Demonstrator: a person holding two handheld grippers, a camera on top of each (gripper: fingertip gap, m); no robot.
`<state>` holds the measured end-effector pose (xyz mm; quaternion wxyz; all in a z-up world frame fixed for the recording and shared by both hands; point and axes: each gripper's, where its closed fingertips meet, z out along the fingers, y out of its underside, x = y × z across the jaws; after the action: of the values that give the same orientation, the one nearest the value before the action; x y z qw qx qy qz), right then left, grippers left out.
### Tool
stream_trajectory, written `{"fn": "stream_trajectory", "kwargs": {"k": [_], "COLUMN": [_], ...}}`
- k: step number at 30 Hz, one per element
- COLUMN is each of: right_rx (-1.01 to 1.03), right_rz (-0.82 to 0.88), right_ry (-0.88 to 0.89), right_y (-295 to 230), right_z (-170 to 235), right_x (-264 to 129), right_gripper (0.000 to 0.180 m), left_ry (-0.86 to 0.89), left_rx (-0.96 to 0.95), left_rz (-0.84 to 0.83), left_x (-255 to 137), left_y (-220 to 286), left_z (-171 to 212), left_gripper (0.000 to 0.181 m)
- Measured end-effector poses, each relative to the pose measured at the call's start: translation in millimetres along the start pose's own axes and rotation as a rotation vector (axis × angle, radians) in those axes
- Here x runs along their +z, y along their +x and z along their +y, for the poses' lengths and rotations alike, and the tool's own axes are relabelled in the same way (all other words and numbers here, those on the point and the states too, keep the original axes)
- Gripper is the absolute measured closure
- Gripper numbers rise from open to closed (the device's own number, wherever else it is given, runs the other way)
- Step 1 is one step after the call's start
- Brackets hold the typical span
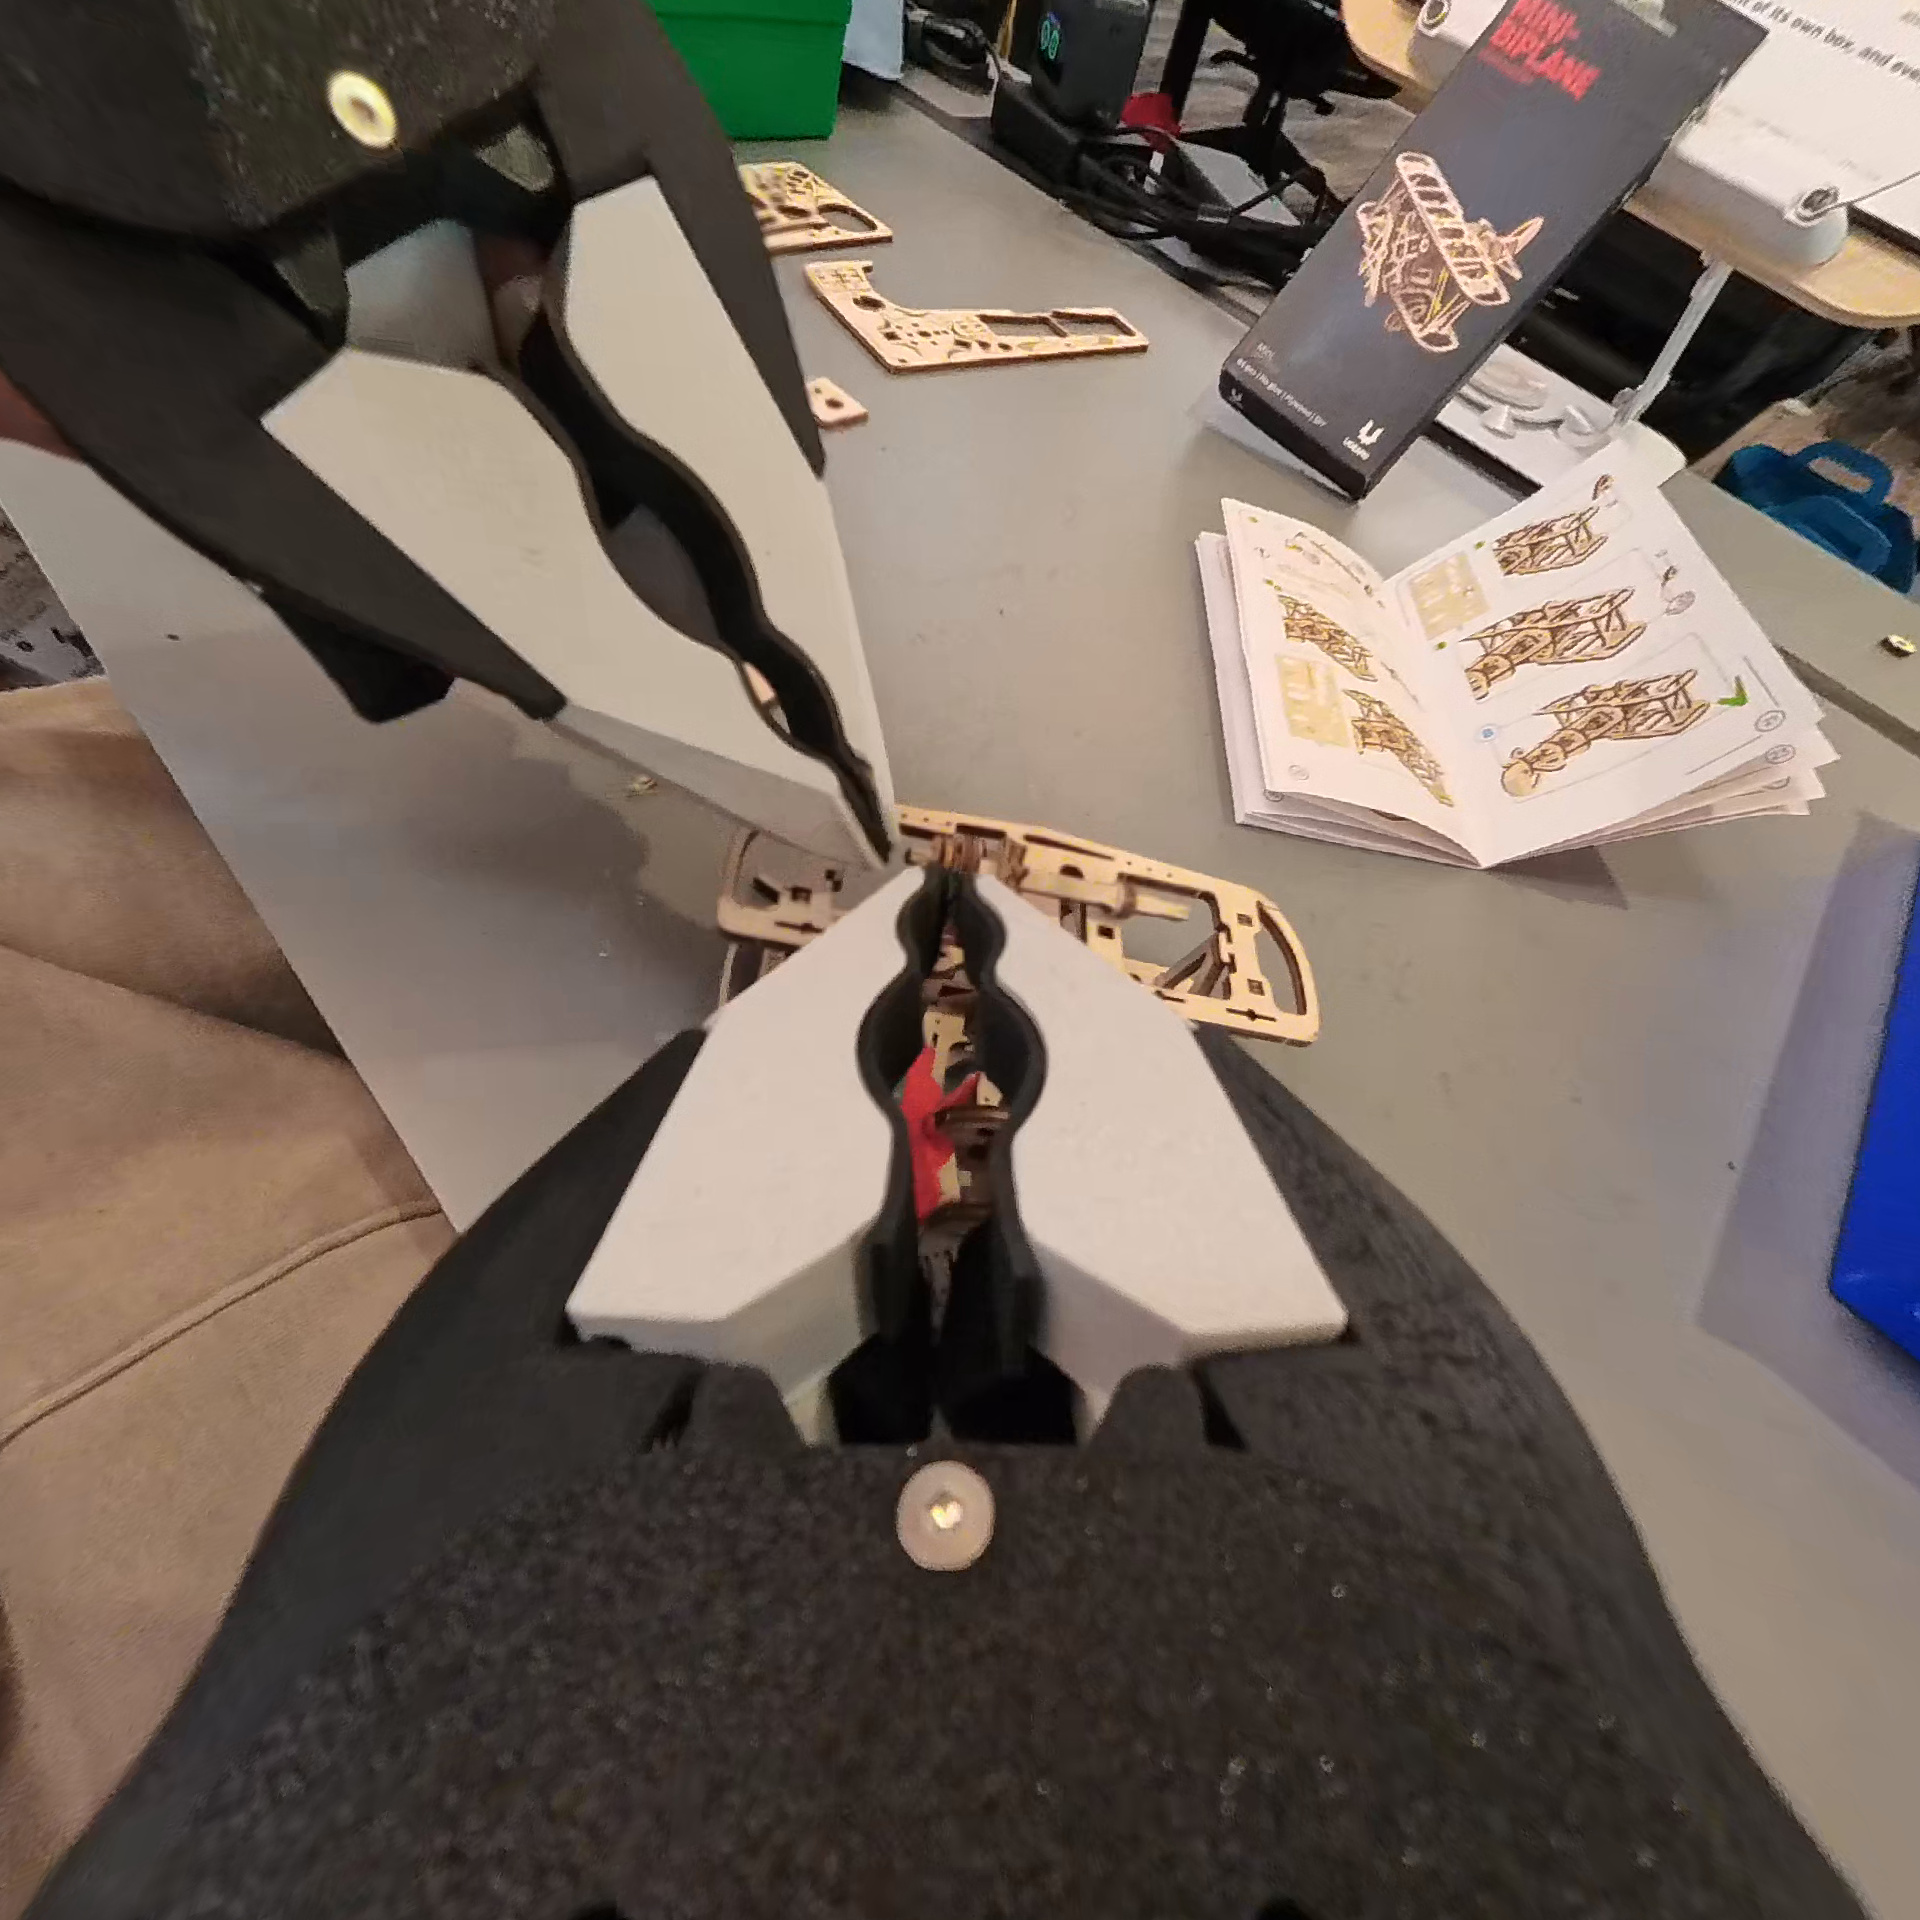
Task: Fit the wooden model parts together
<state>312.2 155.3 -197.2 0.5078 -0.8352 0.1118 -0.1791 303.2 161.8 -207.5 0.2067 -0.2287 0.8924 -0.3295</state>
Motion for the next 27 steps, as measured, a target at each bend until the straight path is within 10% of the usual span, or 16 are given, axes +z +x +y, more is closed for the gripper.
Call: {"fn": "stream_trajectory", "kwargs": {"k": [12,27], "right_rx": [0.030,-0.011], "right_rz": [-0.015,-0.089], "right_ry": [-0.013,-0.039], "right_y": [6,11], "right_z": [1,5], "right_x": [-1,9], "right_gripper": [0.160,0.159], "left_ry": [0.091,0.116], "left_rx": [0.080,0.162], "left_rz": [0.007,0.485], "left_x": [-8,5], "left_y": [-25,-1], "left_z": [2,-3], "left_gripper": [0.180,0.162]}}
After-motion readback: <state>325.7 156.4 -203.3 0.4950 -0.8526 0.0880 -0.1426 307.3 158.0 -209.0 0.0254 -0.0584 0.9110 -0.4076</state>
